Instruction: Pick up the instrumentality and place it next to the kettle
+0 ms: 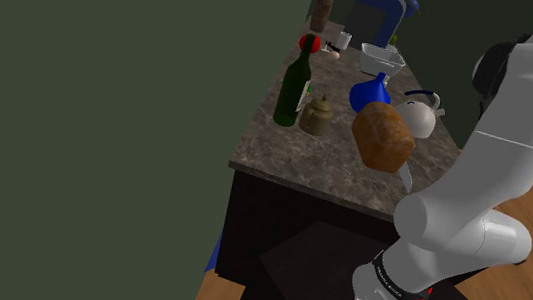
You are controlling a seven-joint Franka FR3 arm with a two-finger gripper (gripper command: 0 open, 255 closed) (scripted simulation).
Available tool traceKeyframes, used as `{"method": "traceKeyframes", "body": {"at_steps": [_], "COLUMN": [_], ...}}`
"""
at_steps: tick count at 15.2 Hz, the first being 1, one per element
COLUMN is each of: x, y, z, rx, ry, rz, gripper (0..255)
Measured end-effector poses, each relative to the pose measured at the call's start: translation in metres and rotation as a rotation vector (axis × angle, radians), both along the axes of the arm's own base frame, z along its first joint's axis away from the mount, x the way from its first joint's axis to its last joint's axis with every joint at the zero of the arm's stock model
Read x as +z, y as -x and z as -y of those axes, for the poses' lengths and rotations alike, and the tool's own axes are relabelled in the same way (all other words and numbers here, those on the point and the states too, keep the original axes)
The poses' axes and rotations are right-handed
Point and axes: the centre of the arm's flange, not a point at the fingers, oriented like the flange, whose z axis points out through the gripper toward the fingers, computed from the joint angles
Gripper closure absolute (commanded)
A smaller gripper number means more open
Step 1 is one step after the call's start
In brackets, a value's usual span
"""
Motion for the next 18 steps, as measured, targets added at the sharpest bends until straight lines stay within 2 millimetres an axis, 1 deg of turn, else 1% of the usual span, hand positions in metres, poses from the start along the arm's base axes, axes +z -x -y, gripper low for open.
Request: {"method": "traceKeyframes", "body": {"at_steps": [9,18], "x": [-0.045,-0.095], "y": [0.0,0.0], "z": [0.001,0.001], "rx": [0.0,0.0], "ry": [0.0,0.0], "rz": [0.0,0.0], "gripper": [255,255]}}
